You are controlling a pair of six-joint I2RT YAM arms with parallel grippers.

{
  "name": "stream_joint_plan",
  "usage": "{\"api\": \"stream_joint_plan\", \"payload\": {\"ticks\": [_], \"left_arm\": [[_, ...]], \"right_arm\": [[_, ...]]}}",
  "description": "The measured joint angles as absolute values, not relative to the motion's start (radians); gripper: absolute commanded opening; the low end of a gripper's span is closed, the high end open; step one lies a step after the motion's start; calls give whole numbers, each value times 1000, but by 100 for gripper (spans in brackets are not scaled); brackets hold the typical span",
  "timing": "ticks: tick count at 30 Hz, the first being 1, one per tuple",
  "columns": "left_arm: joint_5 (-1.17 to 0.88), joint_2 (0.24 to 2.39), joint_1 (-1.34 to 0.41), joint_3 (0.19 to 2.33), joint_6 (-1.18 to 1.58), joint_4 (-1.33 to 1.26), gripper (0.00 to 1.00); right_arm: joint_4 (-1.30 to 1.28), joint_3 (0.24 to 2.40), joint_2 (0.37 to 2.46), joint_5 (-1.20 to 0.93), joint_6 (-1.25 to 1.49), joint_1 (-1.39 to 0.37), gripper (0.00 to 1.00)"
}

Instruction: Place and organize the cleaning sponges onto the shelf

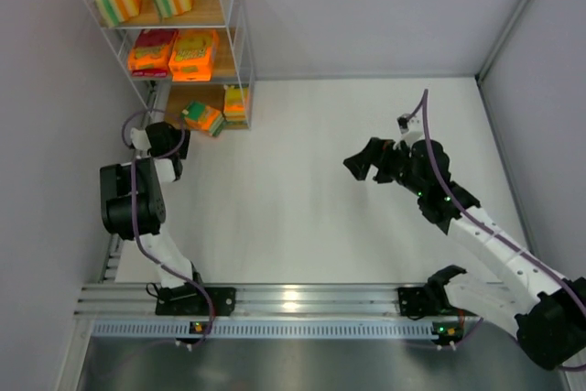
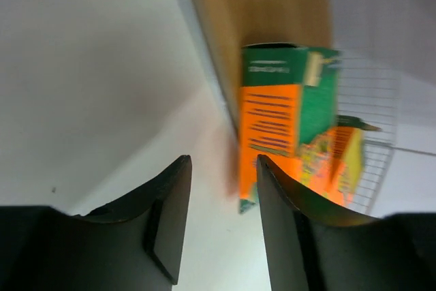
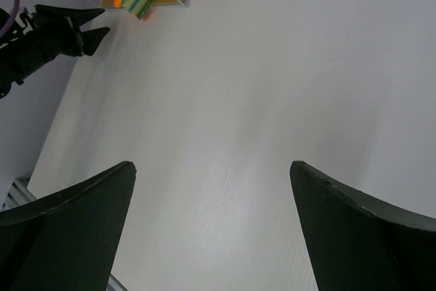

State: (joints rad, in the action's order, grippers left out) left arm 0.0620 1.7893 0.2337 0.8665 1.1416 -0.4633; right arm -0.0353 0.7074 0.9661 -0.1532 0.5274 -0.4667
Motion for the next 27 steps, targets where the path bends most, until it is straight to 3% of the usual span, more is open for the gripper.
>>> {"api": "stream_joint_plan", "payload": {"ticks": [2, 5, 12, 27], "left_arm": [[50, 1868, 235, 896, 1157, -445, 40], [40, 1943, 236, 931, 1204, -466, 35], [38, 2055, 236, 1060, 1254, -522, 34], [2, 2133, 236, 1123, 1258, -601, 34]], "right_arm": [[-50, 688, 972, -150, 528, -467, 99], [-48, 684, 991, -142, 528, -467, 100], [-42, 702, 1119, -134, 529, -466, 99], [49, 749, 1281, -187, 542, -466, 99]]}}
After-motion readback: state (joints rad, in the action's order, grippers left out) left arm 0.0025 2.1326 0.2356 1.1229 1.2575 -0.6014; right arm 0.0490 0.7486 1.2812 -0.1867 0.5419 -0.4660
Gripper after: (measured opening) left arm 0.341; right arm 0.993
